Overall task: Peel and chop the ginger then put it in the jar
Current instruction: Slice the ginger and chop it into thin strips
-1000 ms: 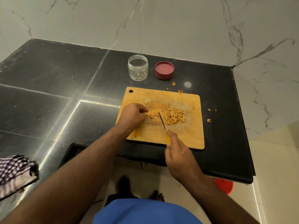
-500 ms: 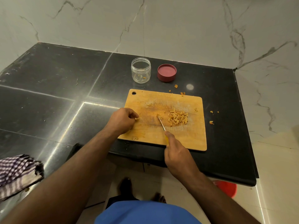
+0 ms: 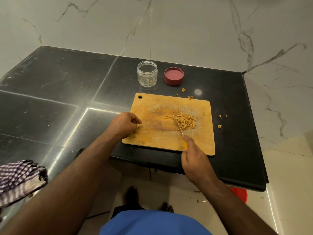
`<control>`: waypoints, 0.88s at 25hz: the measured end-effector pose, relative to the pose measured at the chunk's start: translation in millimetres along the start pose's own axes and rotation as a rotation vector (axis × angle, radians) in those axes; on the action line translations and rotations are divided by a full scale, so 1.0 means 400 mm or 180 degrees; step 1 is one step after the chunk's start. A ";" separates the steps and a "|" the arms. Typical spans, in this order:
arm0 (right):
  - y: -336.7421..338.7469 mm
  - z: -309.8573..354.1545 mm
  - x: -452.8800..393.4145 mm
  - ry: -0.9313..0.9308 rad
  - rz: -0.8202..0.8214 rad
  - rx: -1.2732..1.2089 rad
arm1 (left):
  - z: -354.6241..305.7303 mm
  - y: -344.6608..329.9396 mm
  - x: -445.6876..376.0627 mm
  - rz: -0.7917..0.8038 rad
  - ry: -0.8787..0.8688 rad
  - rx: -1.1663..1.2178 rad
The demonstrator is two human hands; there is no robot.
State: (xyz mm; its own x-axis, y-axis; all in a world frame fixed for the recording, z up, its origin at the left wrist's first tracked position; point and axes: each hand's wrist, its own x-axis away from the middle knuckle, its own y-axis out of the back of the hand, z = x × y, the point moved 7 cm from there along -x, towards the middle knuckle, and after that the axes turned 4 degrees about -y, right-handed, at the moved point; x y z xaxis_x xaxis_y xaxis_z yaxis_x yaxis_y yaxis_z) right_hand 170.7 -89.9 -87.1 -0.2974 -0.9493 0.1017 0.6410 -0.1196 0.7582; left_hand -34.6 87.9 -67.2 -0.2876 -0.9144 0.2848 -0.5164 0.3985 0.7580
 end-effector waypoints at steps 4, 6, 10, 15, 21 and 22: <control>-0.024 0.059 -0.022 0.0346 0.0200 0.0044 | 0.008 0.002 0.015 0.0300 -0.0005 -0.0263; -0.040 0.072 -0.040 0.0319 0.0281 0.0156 | 0.011 -0.007 0.026 0.0466 0.0013 -0.0303; -0.020 0.034 -0.048 0.0025 0.0063 0.0193 | 0.012 -0.012 0.041 0.0502 -0.0050 -0.0460; -0.012 0.056 -0.027 0.0141 0.0096 0.0124 | -0.001 -0.016 0.042 0.0495 -0.0110 -0.0637; 0.005 0.026 -0.042 -0.0023 0.0028 0.0148 | -0.031 -0.023 0.023 0.0324 -0.0154 -0.0444; 0.016 0.018 -0.041 -0.0079 -0.0025 0.0093 | -0.039 -0.026 0.020 0.0280 -0.0182 -0.0376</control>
State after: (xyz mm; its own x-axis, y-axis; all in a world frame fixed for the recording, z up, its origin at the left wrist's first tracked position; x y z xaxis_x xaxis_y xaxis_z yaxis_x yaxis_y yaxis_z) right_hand 174.6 -72.9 -79.5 -0.3200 -0.9408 0.1115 0.6178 -0.1180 0.7775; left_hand -19.0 75.4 -64.0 -0.3746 -0.8696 0.3219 -0.3897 0.4626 0.7963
